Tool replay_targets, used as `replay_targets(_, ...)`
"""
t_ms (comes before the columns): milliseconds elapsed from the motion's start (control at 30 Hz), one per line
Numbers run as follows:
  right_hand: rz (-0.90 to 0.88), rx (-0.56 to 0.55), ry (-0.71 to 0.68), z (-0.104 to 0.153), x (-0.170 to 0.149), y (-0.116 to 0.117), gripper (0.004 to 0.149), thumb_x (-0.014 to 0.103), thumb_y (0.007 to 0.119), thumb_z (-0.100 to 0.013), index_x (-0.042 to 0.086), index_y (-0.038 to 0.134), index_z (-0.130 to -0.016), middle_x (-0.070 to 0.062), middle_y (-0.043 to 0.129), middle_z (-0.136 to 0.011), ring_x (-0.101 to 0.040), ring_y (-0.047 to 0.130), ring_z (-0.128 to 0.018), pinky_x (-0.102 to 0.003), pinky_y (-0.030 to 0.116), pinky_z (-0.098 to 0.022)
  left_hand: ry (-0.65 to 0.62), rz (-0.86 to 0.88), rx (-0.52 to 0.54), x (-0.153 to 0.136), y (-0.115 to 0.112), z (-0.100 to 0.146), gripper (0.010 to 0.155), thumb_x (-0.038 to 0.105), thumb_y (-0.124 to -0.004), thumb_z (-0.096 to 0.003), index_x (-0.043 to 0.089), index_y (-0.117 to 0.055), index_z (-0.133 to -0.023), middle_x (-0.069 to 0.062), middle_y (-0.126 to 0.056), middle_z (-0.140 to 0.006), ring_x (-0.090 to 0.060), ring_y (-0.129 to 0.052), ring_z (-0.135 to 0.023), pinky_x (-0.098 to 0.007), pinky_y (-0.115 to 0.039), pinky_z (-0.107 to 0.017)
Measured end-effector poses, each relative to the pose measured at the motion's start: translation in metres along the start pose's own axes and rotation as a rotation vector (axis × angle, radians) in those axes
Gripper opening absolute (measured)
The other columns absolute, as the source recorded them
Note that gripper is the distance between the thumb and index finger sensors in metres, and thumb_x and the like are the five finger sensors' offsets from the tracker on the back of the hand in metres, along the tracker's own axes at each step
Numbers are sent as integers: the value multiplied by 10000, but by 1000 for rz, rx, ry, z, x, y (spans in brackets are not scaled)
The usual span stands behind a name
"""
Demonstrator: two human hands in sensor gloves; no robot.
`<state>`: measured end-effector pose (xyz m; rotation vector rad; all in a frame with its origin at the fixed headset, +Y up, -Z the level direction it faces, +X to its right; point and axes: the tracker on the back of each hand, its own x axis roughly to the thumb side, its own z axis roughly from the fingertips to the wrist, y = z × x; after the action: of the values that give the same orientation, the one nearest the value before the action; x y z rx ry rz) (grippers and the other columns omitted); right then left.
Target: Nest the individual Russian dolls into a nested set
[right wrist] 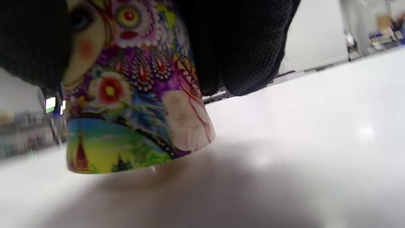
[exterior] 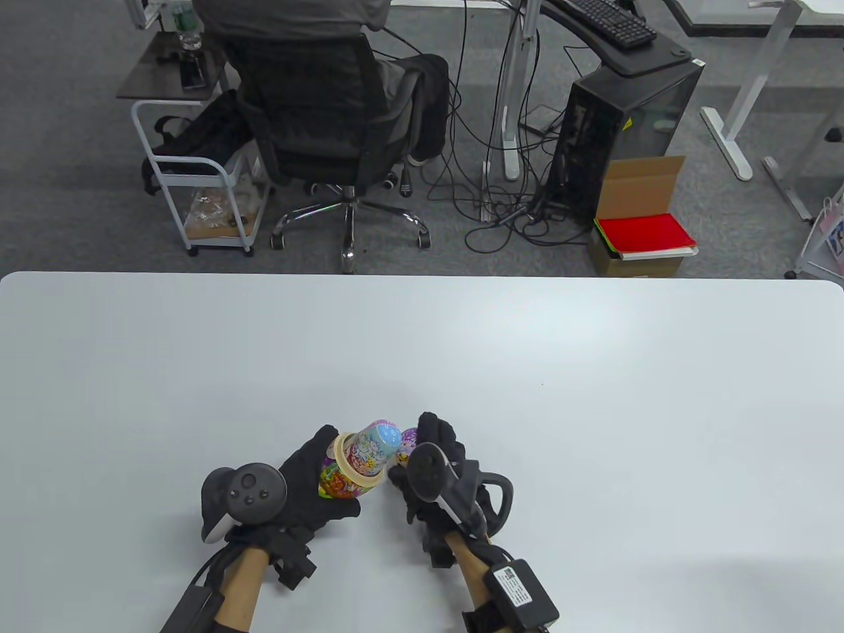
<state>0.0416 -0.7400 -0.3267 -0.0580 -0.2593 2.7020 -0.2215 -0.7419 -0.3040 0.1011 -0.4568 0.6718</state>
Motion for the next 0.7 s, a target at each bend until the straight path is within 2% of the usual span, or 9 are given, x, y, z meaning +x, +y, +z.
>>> replay_targets(33, -185, -3, 74, -4, -14, -16, 921, 611, 868, -309, 220, 452, -1031, -53, 623, -1052, -271, 902, -861, -458, 863, -581, 2, 9, 2, -1, 1, 0, 1102, 534, -968, -349, 18, -418, -1152, -216, -652, -1118, -469, -792, -944, -579, -727, -662)
replay_targets(100, -459, -2, 98, -7, -35, -36, 914, 612, 861, -324, 228, 436, -1036, -43, 602, -1064, -269, 880, -885, -460, 852, -593, 4, 24, 6, -1, 1, 0, 1103, 534, -968, -349, 18, -416, -1153, -215, -651, -1119, -470, -791, -944, -579, -726, -663)
replay_targets(133, -655, 27, 62, -7, -46, -47, 912, 603, 861, -340, 236, 413, -1045, -37, 575, -1080, -269, 855, -911, -461, 841, -605, 3, 28, 4, -1, 1, -1, 1103, 535, -968, -348, 18, -418, -1153, -214, -653, -1118, -471, -792, -942, -578, -727, -664)
replay_targets(233, -906, 93, -53, -4, -52, -61, 905, 564, 880, -363, 232, 403, -1057, -57, 551, -1098, -311, 820, -931, -493, 805, -617, -10, 24, -10, 3, -2, -2, 1104, 535, -967, -349, 22, -414, -1154, -213, -650, -1121, -468, -790, -946, -577, -726, -666)
replay_targets(267, -916, 104, -102, -1, -47, -64, 905, 555, 885, -365, 232, 402, -1059, -56, 547, -1102, -313, 815, -937, -498, 799, -621, -17, 19, -14, 5, -4, -2, 1104, 536, -967, -348, 23, -414, -1154, -212, -650, -1122, -466, -791, -947, -576, -725, -668)
replay_targets(333, -817, 74, -160, 4, -34, -67, 906, 572, 875, -352, 244, 409, -1057, -38, 560, -1101, -292, 830, -936, -480, 815, -619, -32, 16, -27, 11, -8, -3, 1102, 535, -967, -350, 25, -413, -1155, -212, -649, -1122, -467, -789, -948, -576, -725, -668)
replay_targets(400, -728, 103, -228, 10, -18, -65, 899, 579, 868, -351, 253, 416, -1055, -27, 572, -1100, -284, 837, -938, -483, 816, -617, -54, 0, -32, 18, -10, -2, 1104, 537, -967, -348, 21, -416, -1154, -213, -653, -1119, -467, -793, -944, -577, -727, -665)
replay_targets(500, -648, 95, -238, 17, -1, -58, 892, 589, 857, -342, 249, 435, -1051, -30, 593, -1090, -286, 854, -920, -481, 827, -605, -80, -6, -27, 26, -10, -1, 1102, 527, -972, -348, 17, -418, -1152, -218, -651, -1118, -474, -790, -942, -581, -725, -662)
replay_targets(700, -718, 133, -210, 16, -9, -53, 891, 573, 874, -340, 225, 456, -1046, -55, 608, -1079, -314, 867, -895, -484, 832, -590, -81, 1, -34, 24, -8, -1, 1101, 533, -967, -352, 14, -419, -1153, -223, -654, -1116, -475, -793, -939, -582, -727, -660)
